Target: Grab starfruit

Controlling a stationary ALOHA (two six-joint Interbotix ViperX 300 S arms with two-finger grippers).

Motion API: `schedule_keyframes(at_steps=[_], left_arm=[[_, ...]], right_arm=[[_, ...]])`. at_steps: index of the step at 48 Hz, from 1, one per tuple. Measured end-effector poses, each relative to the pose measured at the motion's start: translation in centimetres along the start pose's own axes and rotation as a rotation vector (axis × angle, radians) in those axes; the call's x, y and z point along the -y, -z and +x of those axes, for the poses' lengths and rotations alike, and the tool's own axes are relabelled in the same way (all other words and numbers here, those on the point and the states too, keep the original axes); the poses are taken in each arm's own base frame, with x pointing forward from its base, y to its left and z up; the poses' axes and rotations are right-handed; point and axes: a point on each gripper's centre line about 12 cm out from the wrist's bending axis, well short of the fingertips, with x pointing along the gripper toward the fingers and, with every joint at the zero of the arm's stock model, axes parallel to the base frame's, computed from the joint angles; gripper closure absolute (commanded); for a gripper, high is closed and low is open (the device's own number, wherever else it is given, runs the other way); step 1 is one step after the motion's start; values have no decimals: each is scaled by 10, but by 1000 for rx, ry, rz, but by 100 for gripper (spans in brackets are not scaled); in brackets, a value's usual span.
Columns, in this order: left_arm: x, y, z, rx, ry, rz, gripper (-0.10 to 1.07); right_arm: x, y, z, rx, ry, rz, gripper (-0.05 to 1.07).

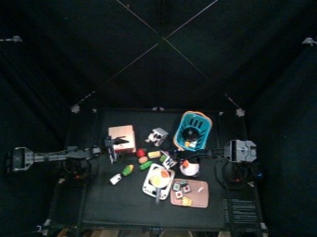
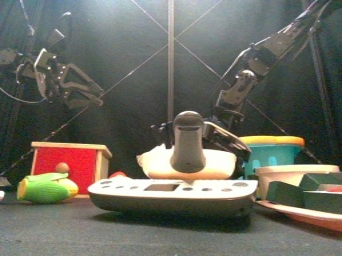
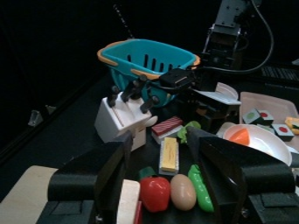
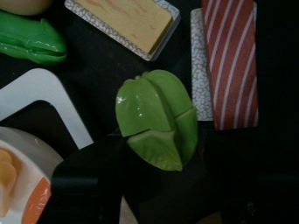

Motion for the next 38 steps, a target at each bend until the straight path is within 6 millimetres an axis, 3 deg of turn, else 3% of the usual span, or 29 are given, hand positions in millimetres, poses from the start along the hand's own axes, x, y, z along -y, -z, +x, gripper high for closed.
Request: schedule_keyframes(at_steps=[7, 16, 27, 38], left_arm=[[0, 0, 0, -3, 0, 0, 9], [0, 1, 0, -6, 0, 0, 9], [0, 1, 0, -6, 0, 0, 9], [1, 0, 0, -5, 3, 0, 9]], right_arm=[[0, 0, 0, 0, 0, 0, 30], [-2, -2, -6, -13, 13, -4, 30], [-18, -10, -31, 21, -7, -41, 30], [-20, -11, -35, 10, 6, -48, 30]])
